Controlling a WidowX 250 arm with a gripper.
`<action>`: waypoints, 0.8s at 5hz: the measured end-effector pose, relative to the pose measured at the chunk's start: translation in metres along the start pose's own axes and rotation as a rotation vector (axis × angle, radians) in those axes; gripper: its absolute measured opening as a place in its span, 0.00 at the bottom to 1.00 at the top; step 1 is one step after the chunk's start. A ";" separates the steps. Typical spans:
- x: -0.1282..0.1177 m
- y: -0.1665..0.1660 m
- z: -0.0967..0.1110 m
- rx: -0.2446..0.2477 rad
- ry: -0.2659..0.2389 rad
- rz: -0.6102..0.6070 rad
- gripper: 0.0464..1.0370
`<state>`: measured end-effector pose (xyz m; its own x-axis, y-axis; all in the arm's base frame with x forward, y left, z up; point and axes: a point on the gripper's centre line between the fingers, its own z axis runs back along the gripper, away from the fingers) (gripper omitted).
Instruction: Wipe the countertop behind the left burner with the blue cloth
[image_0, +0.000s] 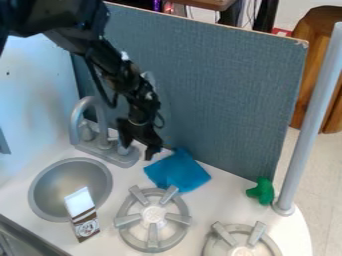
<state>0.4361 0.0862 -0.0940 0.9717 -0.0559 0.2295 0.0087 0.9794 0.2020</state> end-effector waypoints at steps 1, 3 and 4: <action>-0.004 0.016 -0.007 0.002 0.020 0.016 0.97; -0.007 0.006 -0.016 -0.009 0.039 0.012 0.97; -0.001 -0.017 -0.013 -0.037 0.023 -0.022 0.97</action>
<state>0.4378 0.0720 -0.1099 0.9764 -0.0732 0.2034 0.0381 0.9845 0.1712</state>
